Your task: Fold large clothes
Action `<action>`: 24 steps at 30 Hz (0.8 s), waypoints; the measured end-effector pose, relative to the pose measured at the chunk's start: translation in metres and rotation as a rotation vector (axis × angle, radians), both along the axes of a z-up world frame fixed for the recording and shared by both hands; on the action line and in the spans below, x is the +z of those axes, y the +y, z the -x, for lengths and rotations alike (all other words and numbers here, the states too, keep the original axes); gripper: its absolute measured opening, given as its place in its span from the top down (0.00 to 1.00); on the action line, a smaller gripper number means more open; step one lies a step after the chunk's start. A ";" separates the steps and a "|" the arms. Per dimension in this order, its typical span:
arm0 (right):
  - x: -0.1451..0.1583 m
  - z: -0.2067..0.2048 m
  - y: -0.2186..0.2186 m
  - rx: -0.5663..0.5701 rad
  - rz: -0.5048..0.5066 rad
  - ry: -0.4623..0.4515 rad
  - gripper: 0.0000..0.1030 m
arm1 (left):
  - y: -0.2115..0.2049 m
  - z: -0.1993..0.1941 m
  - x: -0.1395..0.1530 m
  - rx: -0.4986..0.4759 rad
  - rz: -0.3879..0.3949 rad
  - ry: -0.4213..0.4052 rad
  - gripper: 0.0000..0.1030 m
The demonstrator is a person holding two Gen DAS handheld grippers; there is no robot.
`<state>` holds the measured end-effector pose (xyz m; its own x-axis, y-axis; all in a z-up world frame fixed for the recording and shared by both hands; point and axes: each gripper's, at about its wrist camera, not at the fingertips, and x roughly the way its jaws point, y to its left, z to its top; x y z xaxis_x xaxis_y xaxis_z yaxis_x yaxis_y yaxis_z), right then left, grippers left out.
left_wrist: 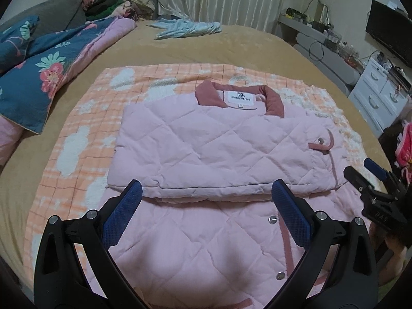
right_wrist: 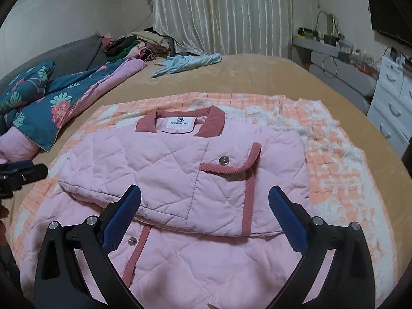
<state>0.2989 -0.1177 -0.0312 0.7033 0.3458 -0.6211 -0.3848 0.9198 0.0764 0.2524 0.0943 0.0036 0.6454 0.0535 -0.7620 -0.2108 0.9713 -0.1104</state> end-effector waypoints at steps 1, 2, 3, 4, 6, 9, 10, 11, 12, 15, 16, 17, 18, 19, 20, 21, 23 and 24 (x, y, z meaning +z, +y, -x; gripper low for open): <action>0.002 0.002 0.000 0.001 0.005 -0.008 0.04 | 0.000 0.002 0.002 -0.001 0.004 -0.005 0.08; 0.004 0.004 0.000 0.002 0.011 -0.019 0.04 | -0.001 0.004 0.005 -0.001 0.007 -0.012 0.08; 0.006 0.007 0.000 0.003 0.014 -0.031 0.04 | -0.002 0.006 0.007 -0.002 0.007 -0.016 0.08; 0.008 0.009 0.000 0.002 0.016 -0.038 0.04 | -0.003 0.009 0.010 -0.005 0.007 -0.024 0.08; 0.012 0.014 0.000 0.003 0.016 -0.054 0.04 | -0.006 0.013 0.014 -0.005 0.001 -0.031 0.08; 0.019 0.023 -0.001 0.010 0.007 -0.073 0.04 | -0.007 0.020 0.019 -0.009 -0.002 -0.042 0.08; 0.020 0.025 0.000 0.012 0.006 -0.077 0.04 | -0.008 0.022 0.019 -0.008 -0.005 -0.044 0.08; 0.022 0.027 0.001 0.016 0.006 -0.080 0.04 | -0.008 0.024 0.021 -0.009 -0.005 -0.046 0.08; 0.023 0.029 0.002 0.020 0.007 -0.084 0.04 | -0.008 0.026 0.022 -0.009 -0.004 -0.048 0.08; 0.029 0.036 0.003 0.029 0.003 -0.095 0.04 | -0.008 0.032 0.026 -0.008 -0.005 -0.059 0.08; 0.030 0.039 0.003 0.030 0.000 -0.097 0.04 | -0.008 0.034 0.027 -0.007 -0.004 -0.064 0.08; 0.032 0.042 0.002 0.030 -0.005 -0.100 0.04 | -0.008 0.036 0.029 -0.006 -0.003 -0.068 0.08; 0.035 0.046 0.002 0.029 -0.009 -0.103 0.04 | -0.007 0.039 0.030 -0.005 -0.001 -0.073 0.08; 0.037 0.048 0.001 0.030 -0.011 -0.105 0.04 | -0.007 0.041 0.033 -0.007 0.001 -0.079 0.08; 0.040 0.052 0.000 0.029 -0.014 -0.111 0.04 | -0.007 0.044 0.034 -0.008 0.001 -0.084 0.08; 0.042 0.054 0.000 0.027 -0.014 -0.115 0.04 | -0.007 0.047 0.036 -0.008 -0.001 -0.090 0.08; 0.048 0.060 0.000 0.024 -0.013 -0.125 0.04 | -0.006 0.052 0.039 -0.010 -0.005 -0.100 0.08; 0.050 0.063 0.000 0.020 -0.011 -0.128 0.04 | -0.006 0.055 0.041 -0.009 -0.005 -0.104 0.08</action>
<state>0.2363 -0.1177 0.0191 0.7694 0.3667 -0.5230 -0.4103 0.9113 0.0354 0.1970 0.0887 0.0443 0.7215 0.0506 -0.6906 -0.1896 0.9737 -0.1267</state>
